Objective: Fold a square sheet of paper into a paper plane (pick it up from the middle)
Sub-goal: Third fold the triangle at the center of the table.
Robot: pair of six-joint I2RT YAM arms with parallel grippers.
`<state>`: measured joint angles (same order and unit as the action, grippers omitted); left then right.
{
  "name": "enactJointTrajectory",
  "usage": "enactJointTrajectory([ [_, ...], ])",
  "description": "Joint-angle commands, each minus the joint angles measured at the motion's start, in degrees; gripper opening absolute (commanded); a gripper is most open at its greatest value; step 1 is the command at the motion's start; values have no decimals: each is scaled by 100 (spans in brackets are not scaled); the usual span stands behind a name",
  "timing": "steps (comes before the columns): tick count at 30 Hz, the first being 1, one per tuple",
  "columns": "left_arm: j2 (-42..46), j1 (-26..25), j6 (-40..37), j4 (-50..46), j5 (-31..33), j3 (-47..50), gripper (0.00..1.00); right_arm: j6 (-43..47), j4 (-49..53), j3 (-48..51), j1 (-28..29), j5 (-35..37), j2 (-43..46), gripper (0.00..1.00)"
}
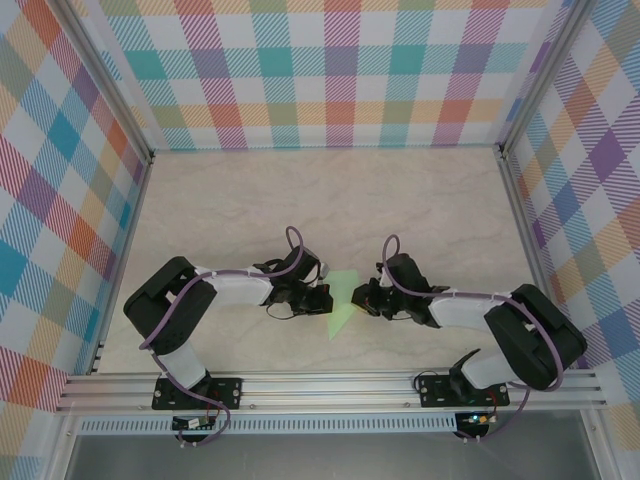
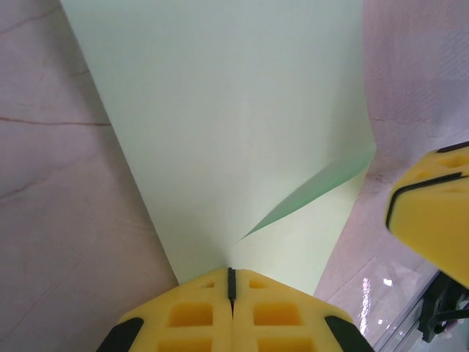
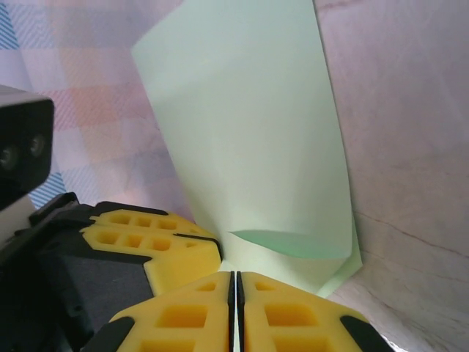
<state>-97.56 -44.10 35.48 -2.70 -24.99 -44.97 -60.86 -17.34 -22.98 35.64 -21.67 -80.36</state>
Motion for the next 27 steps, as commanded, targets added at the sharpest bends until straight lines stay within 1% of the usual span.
enactJointTrajectory([
  [1,-232,21,-103,-597,183,8,2,161,-27,-145,-64,-188,-88,12],
  [8,-244,22,-113,-619,161,-27,2,150,-294,-45,-83,-187,-794,10],
  [12,-203,16,-145,-662,160,-15,2,130,-246,-66,-140,-285,-637,10],
  [15,-191,17,-169,-714,180,-24,2,333,277,-289,-219,-207,-296,10],
  [18,-158,24,-173,-723,188,-29,1,452,486,-368,-394,-236,-106,11],
  [21,-154,23,-180,-724,185,-38,1,523,474,-348,-546,-291,-197,12],
  [27,-149,16,-166,-723,161,-55,2,501,141,-258,-611,-386,-732,11],
])
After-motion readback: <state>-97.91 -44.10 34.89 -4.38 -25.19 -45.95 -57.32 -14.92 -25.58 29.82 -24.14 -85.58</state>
